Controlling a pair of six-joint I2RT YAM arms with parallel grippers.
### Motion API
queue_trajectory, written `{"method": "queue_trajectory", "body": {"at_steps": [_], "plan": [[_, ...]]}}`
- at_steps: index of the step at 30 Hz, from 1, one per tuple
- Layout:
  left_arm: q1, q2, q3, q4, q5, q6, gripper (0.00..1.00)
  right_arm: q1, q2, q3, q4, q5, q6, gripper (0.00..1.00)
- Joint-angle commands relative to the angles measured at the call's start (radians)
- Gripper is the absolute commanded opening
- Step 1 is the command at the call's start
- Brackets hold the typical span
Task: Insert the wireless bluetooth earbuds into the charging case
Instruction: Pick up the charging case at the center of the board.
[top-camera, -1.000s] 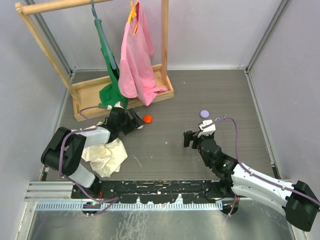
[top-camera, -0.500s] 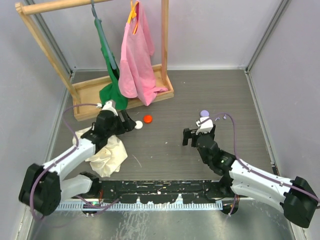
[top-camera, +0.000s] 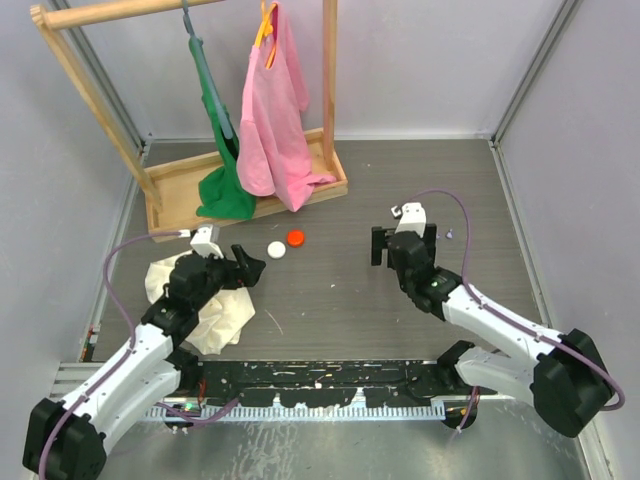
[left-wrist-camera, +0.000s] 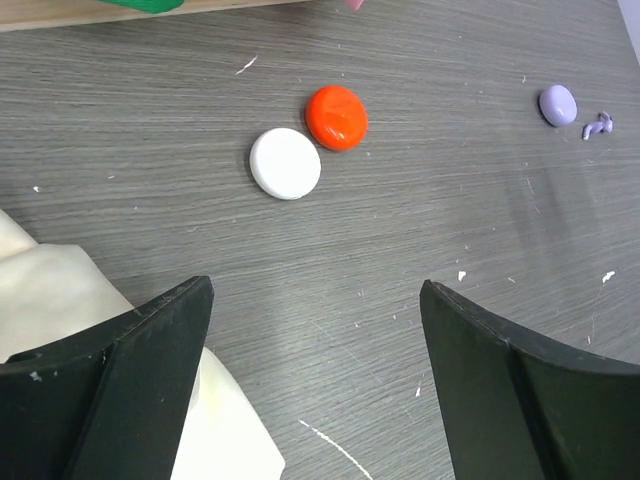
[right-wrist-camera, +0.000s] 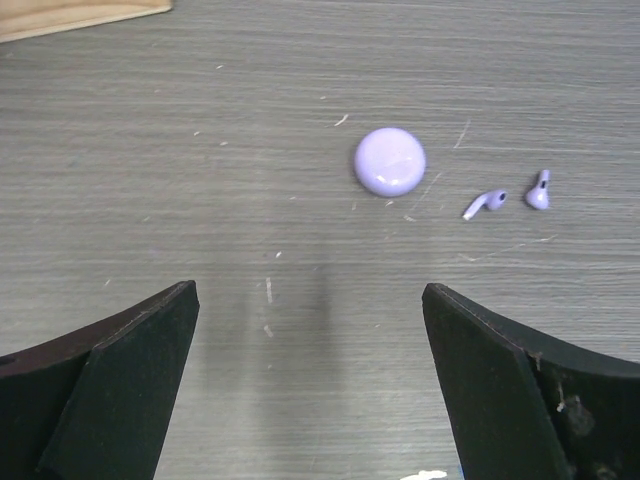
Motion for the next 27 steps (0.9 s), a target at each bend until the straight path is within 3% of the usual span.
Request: {"method": "queue_trajectory", "body": {"at_steps": [1, 3, 8, 15, 27], "plan": [[0.001, -0.067, -0.018, 0.095, 0.014, 0.017, 0.87, -0.097, 0.055, 0.104, -0.005, -0.073, -0.044, 1.00], [-0.017, -0.094, -0.017, 0.082, -0.011, 0.022, 0.94, -0.149, 0.093, 0.133, -0.002, -0.116, -0.065, 1.00], [-0.045, -0.117, -0.009, 0.038, -0.093, 0.036, 1.00, -0.295, 0.232, 0.235, -0.037, -0.284, -0.084, 1.00], [-0.052, -0.128, -0.006, 0.000, -0.173, 0.032, 0.98, -0.444, 0.412, 0.365, -0.059, -0.456, -0.101, 0.98], [-0.053, -0.113, -0.005, 0.004, -0.177, 0.028, 0.98, -0.501, 0.694, 0.566, -0.123, -0.494, -0.183, 0.91]]}}
